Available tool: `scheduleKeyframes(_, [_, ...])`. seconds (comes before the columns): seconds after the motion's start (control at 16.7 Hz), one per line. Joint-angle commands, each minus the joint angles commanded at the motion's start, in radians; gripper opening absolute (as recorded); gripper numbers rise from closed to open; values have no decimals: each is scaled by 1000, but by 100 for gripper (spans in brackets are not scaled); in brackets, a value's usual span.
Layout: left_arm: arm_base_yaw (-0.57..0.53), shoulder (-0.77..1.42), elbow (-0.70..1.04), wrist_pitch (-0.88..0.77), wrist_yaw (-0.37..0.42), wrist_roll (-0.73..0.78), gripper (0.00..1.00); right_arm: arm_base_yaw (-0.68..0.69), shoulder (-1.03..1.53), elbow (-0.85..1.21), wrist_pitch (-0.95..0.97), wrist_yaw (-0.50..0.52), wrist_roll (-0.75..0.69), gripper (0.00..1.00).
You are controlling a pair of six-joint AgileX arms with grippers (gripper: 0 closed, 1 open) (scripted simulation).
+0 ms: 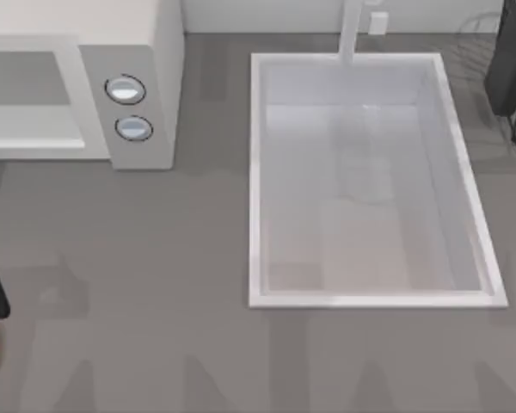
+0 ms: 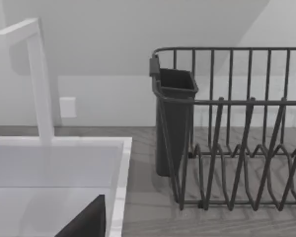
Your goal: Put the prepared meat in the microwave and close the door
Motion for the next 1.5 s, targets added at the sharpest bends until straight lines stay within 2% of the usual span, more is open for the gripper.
scheduleKeyframes(0.6, [88, 961, 528, -554, 4, 27, 100, 0, 0, 0, 0, 0, 0, 100])
scheduleKeyframes(0.78, [107, 1167, 647, -679, 6, 33, 100, 0, 0, 0, 0, 0, 0, 100])
scheduleKeyframes(1.02, [121, 1294, 729, -765, 6, 37, 100, 0, 0, 0, 0, 0, 0, 100])
scheduleKeyframes(1.5, [119, 1317, 707, -728, 6, 36, 100, 0, 0, 0, 0, 0, 0, 100])
